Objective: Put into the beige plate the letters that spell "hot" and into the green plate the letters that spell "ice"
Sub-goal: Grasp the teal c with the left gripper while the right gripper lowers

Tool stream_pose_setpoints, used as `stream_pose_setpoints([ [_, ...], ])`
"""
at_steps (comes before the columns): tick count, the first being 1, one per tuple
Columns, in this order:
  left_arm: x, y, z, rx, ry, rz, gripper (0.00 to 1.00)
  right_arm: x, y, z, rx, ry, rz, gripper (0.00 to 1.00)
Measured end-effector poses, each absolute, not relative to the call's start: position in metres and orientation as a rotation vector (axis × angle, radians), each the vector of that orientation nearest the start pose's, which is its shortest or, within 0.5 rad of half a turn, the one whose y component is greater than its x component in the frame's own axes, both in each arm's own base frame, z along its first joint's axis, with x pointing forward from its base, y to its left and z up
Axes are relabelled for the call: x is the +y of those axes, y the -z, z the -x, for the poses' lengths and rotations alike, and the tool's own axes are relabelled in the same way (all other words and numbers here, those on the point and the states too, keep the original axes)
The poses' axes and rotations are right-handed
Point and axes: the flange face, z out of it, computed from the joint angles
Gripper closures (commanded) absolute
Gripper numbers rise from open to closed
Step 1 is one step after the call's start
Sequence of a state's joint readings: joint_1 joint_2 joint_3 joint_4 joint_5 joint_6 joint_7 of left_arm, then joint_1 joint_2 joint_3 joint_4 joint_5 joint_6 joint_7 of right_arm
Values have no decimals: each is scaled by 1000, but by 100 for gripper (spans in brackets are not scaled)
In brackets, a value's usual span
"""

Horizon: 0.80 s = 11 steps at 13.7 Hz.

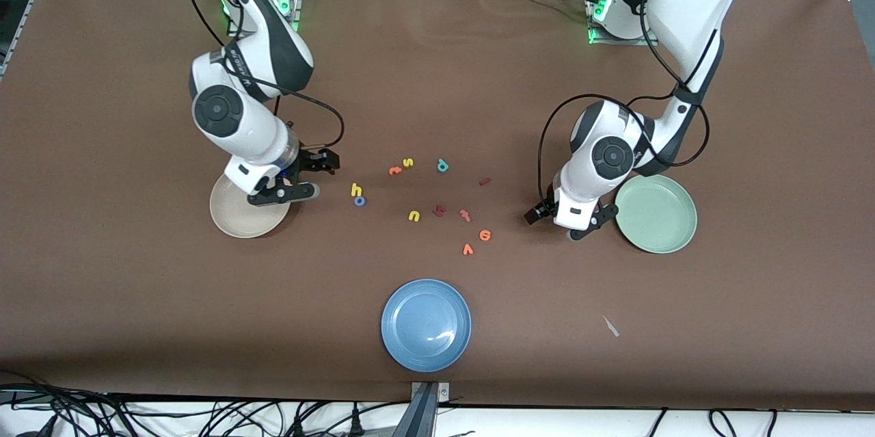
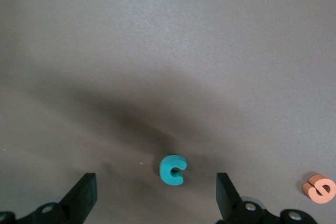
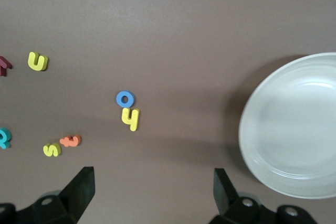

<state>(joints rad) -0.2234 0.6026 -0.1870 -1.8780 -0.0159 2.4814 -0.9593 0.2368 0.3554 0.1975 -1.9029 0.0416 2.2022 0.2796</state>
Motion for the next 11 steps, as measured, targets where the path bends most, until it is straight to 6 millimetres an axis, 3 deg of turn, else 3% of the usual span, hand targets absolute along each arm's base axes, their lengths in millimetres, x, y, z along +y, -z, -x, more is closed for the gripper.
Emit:
stream_pose_setpoints([
  [1, -252, -193, -589, -959, -100, 3094, 5, 262, -302, -559, -172, -111, 3049, 0],
  [5, -263, -181, -596, -993, -107, 3087, 41, 274, -258, -545, -150, -33, 3015, 0],
  [8, -264, -171, -596, -991, -123, 3082, 56, 276, -226, -544, -154, -19, 3005, 3],
  [10, -264, -173, -598, -992, -117, 3084, 67, 278, -215, -543, -196, -6, 3023, 3],
  [11, -263, -173, -598, -992, -117, 3083, 78, 280, -211, -541, -210, 8, 3044, 3],
])
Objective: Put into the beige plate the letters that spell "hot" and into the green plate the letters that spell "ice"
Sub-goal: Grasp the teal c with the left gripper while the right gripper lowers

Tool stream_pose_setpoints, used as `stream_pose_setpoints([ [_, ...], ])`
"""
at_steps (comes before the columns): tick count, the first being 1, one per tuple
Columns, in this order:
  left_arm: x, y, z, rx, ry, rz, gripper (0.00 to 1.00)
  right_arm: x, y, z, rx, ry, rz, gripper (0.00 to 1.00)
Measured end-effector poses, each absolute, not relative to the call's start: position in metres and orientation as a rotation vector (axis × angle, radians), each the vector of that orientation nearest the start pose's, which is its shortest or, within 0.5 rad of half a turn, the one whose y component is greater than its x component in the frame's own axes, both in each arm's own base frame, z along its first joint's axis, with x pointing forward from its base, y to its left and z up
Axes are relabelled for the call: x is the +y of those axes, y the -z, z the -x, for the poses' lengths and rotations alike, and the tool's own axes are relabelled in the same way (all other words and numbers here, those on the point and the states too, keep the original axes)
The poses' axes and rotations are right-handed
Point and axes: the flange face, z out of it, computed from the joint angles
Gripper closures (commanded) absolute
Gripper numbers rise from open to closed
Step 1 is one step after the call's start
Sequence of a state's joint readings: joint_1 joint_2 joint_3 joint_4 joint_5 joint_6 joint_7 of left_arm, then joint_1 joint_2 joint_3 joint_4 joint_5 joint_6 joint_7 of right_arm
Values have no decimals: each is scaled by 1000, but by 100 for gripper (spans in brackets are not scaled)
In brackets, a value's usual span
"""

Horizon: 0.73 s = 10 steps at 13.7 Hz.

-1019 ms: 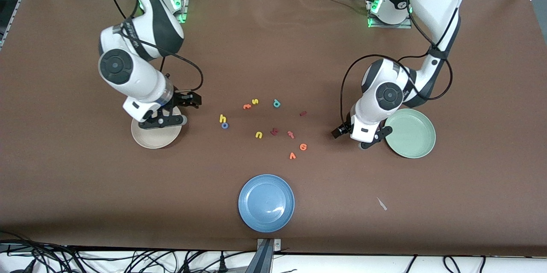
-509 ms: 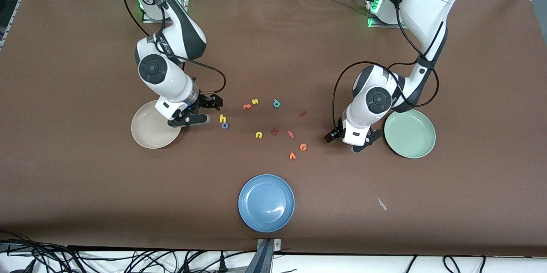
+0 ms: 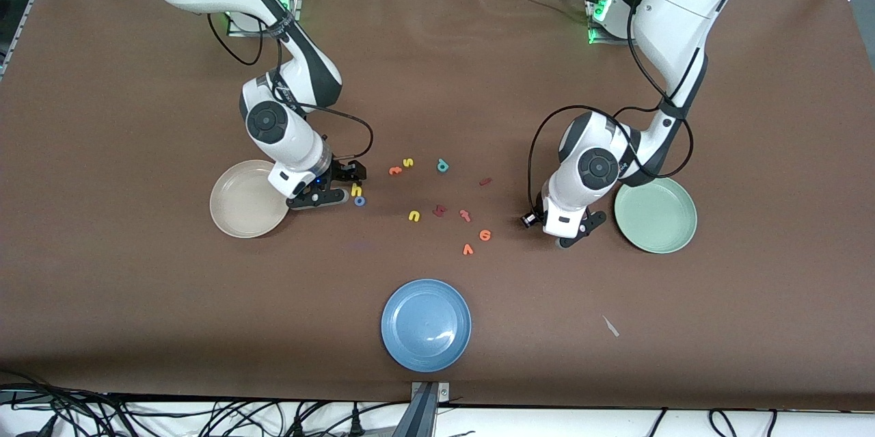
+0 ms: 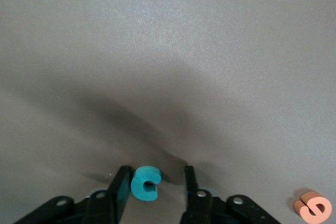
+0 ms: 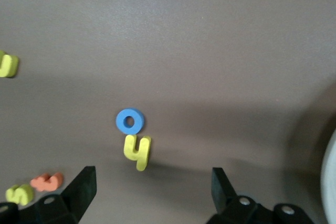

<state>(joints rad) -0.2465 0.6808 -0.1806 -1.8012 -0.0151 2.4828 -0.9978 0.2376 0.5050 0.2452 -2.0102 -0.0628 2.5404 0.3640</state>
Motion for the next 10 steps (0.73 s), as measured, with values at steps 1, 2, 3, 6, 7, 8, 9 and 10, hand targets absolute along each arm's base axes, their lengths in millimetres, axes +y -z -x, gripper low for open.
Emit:
stream_pose_setpoints([
  [1, -263, -173, -598, -992, -116, 3083, 88, 285, -207, -538, -219, 22, 3068, 3],
  [2, -263, -173, -598, -993, -116, 3083, 99, 292, -204, -534, -220, 30, 3087, 3],
  [3, -263, -174, -598, -990, -113, 3082, 100, 298, -201, -530, -214, 33, 3096, 3],
  [6, -262, -174, -599, -973, -100, 3083, 100, 309, -197, -524, -167, 26, 3100, 4],
  [7, -260, -175, -601, -971, -96, 3083, 100, 309, -196, -524, -149, 24, 3101, 6],
  [8, -256, -178, -603, -964, -99, 3079, 100, 309, -194, -524, -139, 20, 3102, 7],
  [9, -250, -184, -607, -938, -124, 3069, 100, 309, -192, -523, -128, 16, 3103, 8],
  [10, -240, -197, -611, -898, -158, 3059, 100, 309, -190, -523, -119, 15, 3102, 8],
])
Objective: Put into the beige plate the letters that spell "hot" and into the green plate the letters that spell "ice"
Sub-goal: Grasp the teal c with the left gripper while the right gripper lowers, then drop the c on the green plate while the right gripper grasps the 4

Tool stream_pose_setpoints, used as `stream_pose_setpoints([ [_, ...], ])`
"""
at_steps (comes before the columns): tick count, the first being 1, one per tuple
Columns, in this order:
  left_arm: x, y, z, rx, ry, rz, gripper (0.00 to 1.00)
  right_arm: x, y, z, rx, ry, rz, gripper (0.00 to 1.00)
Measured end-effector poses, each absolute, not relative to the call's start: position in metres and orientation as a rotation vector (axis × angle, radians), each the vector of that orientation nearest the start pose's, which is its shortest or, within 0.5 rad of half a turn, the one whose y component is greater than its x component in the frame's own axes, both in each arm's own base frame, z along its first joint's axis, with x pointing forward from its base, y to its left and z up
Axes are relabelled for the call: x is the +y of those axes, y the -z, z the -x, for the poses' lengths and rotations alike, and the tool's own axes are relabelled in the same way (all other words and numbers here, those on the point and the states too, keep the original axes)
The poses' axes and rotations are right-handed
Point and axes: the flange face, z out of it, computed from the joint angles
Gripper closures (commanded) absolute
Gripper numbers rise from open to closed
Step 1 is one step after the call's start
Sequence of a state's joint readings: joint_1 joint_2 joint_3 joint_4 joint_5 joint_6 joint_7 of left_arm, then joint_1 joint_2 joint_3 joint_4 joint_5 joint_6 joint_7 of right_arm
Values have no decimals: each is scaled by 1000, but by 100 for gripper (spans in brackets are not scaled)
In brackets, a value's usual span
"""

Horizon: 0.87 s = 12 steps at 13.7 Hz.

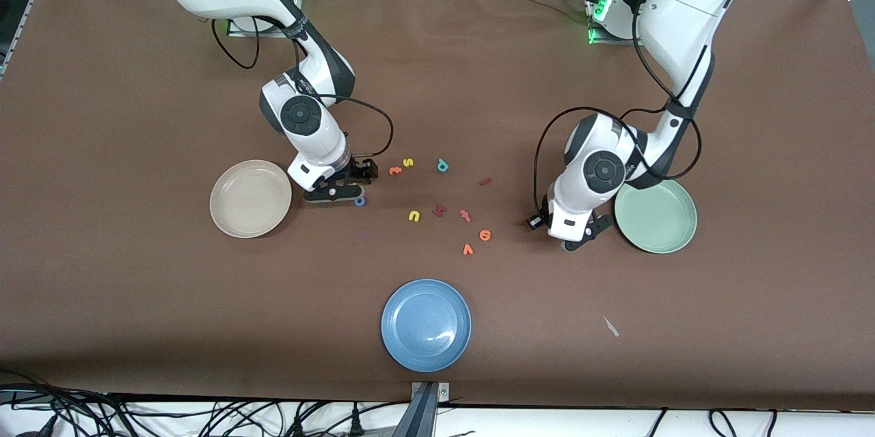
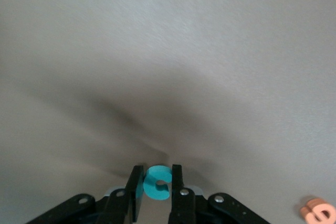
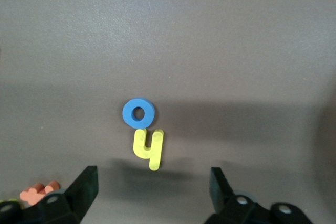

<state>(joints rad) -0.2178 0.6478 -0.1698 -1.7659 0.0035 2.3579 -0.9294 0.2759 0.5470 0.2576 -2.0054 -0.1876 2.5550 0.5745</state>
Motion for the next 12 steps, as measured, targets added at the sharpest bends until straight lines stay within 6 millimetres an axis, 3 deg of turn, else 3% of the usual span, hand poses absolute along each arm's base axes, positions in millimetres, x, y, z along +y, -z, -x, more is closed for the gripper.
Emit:
stream_pose_setpoints([
  [4, -163, -266, -621, -703, -312, 3032, 100, 314, -177, -525, -85, 27, 3083, 9],
  [6, -120, -280, -620, -604, -390, 3036, 100, 321, -175, -525, -88, 29, 3077, 13],
  [9, -67, -257, -612, -495, -491, 3054, 100, 325, -175, -525, -90, 33, 3075, 22],
  [11, -47, -232, -608, -470, -545, 3059, 100, 325, -175, -525, -92, 35, 3076, 24],
  [12, -43, -221, -607, -470, -555, 3061, 62, 325, -175, -525, -94, 35, 3077, 29],
])
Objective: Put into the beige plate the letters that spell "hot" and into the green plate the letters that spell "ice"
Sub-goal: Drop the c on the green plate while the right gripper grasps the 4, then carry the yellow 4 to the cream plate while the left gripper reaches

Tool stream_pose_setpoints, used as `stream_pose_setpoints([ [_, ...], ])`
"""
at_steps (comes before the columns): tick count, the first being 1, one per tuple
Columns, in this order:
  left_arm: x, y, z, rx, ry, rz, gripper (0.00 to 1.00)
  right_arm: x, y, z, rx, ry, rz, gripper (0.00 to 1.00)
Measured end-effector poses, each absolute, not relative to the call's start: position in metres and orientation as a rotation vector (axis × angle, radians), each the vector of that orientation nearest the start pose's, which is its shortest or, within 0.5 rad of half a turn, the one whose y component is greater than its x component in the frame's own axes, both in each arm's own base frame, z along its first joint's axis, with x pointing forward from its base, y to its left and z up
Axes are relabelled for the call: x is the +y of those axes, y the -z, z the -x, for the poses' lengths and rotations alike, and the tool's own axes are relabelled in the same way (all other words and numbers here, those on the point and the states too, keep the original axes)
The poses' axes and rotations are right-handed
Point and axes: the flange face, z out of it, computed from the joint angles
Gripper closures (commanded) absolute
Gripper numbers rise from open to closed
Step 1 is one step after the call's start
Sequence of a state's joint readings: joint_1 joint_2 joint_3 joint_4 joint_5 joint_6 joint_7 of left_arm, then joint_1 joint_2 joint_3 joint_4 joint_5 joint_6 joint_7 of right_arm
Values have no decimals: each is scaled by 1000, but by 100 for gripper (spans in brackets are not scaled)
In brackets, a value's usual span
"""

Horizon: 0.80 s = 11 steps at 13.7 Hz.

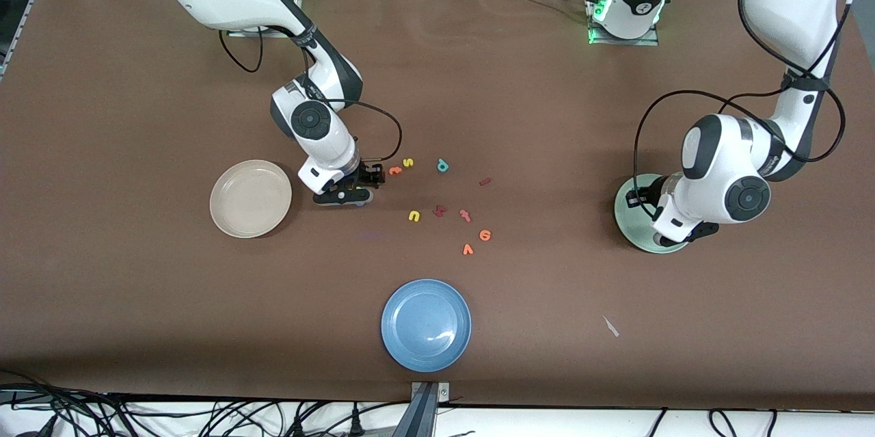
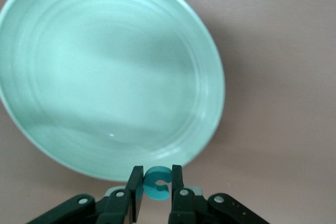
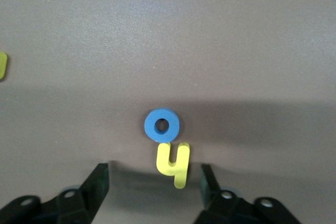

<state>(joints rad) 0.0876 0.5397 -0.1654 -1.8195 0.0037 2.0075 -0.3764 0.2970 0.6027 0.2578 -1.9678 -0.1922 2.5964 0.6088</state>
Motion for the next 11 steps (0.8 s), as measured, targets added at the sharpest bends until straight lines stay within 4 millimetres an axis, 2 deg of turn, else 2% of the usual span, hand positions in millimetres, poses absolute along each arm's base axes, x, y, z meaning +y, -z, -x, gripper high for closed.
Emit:
stream_pose_setpoints([
  [1, -41, -212, -607, -468, -564, 3063, 22, 325, -175, -525, -95, 35, 3078, 33],
  [2, -41, -208, -607, -466, -567, 3063, 4, 325, -174, -525, -96, 35, 3078, 39],
  [3, -42, -208, -607, -464, -567, 3064, 0, 325, -174, -525, -97, 35, 3079, 46],
  [6, -49, -215, -612, -461, -544, 3074, 0, 323, -175, -527, -97, 41, 3082, 66],
  [7, -56, -219, -614, -480, -533, 3076, 0, 321, -176, -529, -94, 47, 3083, 74],
  [9, -94, -231, -614, -580, -515, 3068, 0, 319, -177, -532, -96, 52, 3084, 90],
  [11, -140, -245, -610, -697, -489, 3058, 0, 317, -178, -533, -98, 56, 3085, 91],
])
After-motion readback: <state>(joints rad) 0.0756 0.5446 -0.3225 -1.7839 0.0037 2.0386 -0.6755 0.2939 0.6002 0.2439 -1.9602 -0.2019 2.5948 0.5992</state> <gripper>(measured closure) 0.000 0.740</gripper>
